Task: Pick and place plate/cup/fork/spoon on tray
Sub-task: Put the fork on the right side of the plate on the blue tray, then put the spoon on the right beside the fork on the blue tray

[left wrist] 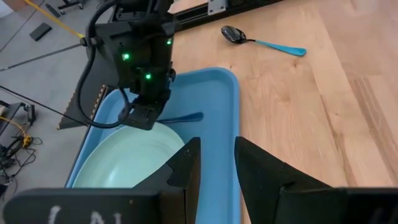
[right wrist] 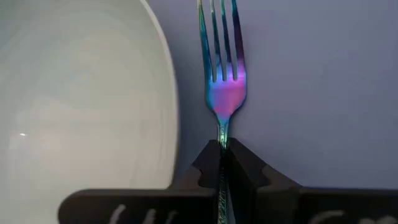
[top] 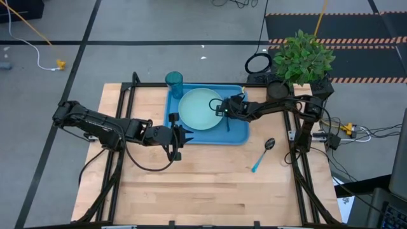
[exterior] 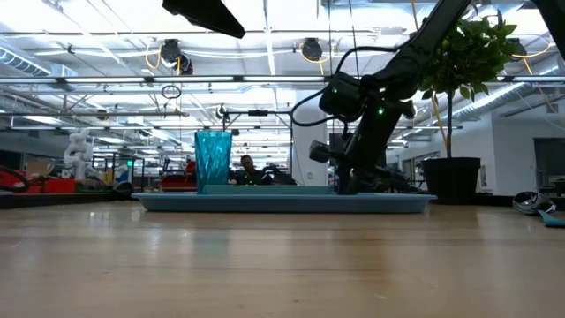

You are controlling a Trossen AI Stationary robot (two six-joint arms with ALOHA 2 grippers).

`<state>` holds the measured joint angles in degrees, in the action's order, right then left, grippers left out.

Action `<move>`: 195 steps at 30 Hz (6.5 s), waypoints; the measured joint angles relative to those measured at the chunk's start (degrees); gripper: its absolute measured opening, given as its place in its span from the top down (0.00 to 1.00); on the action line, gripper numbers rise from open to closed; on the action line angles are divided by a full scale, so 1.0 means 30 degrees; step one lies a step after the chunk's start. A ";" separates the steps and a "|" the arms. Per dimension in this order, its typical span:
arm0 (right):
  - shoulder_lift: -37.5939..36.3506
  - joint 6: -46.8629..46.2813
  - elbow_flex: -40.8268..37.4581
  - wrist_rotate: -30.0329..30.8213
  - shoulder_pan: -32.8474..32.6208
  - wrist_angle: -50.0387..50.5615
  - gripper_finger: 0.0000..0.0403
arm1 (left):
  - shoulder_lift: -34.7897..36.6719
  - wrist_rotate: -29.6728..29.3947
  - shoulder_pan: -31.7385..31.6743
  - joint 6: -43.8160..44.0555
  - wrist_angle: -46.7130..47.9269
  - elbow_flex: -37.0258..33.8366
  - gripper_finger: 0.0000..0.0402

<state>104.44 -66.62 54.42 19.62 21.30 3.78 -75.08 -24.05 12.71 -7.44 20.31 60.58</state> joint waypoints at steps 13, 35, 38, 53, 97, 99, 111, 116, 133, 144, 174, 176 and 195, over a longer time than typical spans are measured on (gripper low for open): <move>0.0102 0.0175 -0.0031 0.0362 0.0000 -0.0652 0.91 | -0.0004 0.0058 0.0000 -0.0124 -0.0004 0.0000 0.75; -0.3305 0.2628 -0.0039 0.0350 -0.0262 0.2128 0.89 | 0.0001 0.0058 0.0015 -0.0073 0.0004 0.0000 0.75; -0.4596 0.3087 -0.0039 -0.0455 -0.1026 0.3655 0.89 | 0.0000 0.0058 0.0022 -0.0073 0.0048 0.0000 0.75; -1.0294 -0.4320 -0.0039 0.2473 -1.3759 0.6722 0.89 | 0.0002 0.0155 0.0051 0.0357 0.0011 0.0000 0.75; -0.5519 -2.1046 -0.0031 -0.1109 -1.8021 2.0390 0.74 | -0.0004 0.0568 0.1406 0.2168 0.0160 0.0000 0.75; -0.5332 -2.0989 -0.0065 -0.1056 -1.7733 2.0364 0.71 | -0.0004 0.0568 0.1406 0.2203 0.0154 0.0000 0.75; -0.5167 -2.0717 -0.3869 -0.1051 -1.6737 1.5742 0.68 | -0.0004 0.0561 0.1406 0.2255 -0.0189 0.0000 0.75; -0.5202 -2.0509 -0.4716 -0.1066 -1.6496 1.5199 0.68 | -0.0004 0.0561 0.1406 0.2149 -0.0244 0.0000 0.75; -0.5610 -1.6517 -0.4767 -0.0583 -1.5266 1.5938 0.89 | -0.0004 0.0525 0.0788 0.1521 -0.0302 0.0000 0.75; -0.5652 -1.5203 -0.4767 -0.0512 -1.4586 1.6069 0.98 | -0.0003 0.0532 0.0515 0.0976 -0.0295 0.0000 0.75; -1.1117 -0.7181 -0.4592 0.3669 -1.0771 1.0938 1.00 | -0.0001 0.0554 -0.0410 0.1185 -0.0266 0.0000 0.75; -1.1110 -0.5562 -0.4592 0.3786 -0.9761 0.9596 1.00 | -0.0002 0.0554 -0.0408 0.1241 -0.0266 0.0000 0.75; -1.1015 0.3105 -0.4573 0.0842 -0.2589 0.0465 1.00 | -0.0004 0.0539 -0.0682 0.1078 -0.0223 0.0000 0.75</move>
<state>71.40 -57.30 40.70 22.15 13.53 5.17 -75.09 -22.44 10.66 -4.21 19.64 60.58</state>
